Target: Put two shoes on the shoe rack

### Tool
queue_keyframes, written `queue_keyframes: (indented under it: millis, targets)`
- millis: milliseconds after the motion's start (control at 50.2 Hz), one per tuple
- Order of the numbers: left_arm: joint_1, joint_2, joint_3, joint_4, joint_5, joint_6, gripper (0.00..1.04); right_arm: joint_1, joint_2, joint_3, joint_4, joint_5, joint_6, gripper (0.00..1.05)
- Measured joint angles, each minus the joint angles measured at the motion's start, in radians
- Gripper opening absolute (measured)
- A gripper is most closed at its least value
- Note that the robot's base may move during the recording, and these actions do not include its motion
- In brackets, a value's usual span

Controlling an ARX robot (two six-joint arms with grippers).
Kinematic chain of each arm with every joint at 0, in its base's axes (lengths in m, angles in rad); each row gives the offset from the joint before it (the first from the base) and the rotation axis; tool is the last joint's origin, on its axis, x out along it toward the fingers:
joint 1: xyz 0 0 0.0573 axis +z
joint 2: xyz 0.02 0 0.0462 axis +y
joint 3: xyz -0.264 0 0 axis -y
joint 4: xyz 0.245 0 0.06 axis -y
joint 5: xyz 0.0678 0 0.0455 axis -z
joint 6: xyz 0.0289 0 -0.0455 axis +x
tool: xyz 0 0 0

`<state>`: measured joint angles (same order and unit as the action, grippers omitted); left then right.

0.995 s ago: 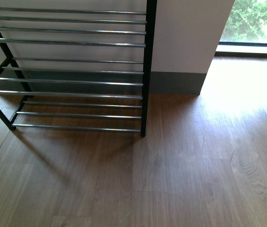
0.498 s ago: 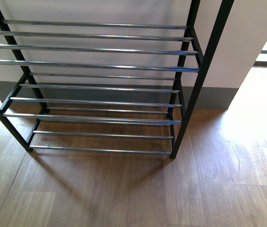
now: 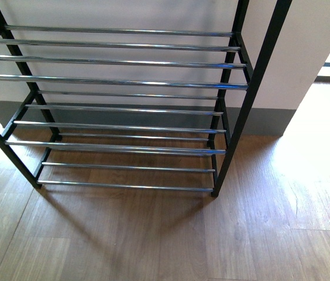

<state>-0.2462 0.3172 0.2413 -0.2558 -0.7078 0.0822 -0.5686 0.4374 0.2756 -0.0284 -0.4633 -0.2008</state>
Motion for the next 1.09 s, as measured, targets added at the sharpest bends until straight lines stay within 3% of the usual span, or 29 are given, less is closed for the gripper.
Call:
queue_keyframes:
  millis: [1095]
  targets:
    - [0.000, 0.000, -0.001, 0.000, 0.001, 0.000, 0.02, 0.000, 0.000, -0.004, 0.000, 0.001, 0.000, 0.01]
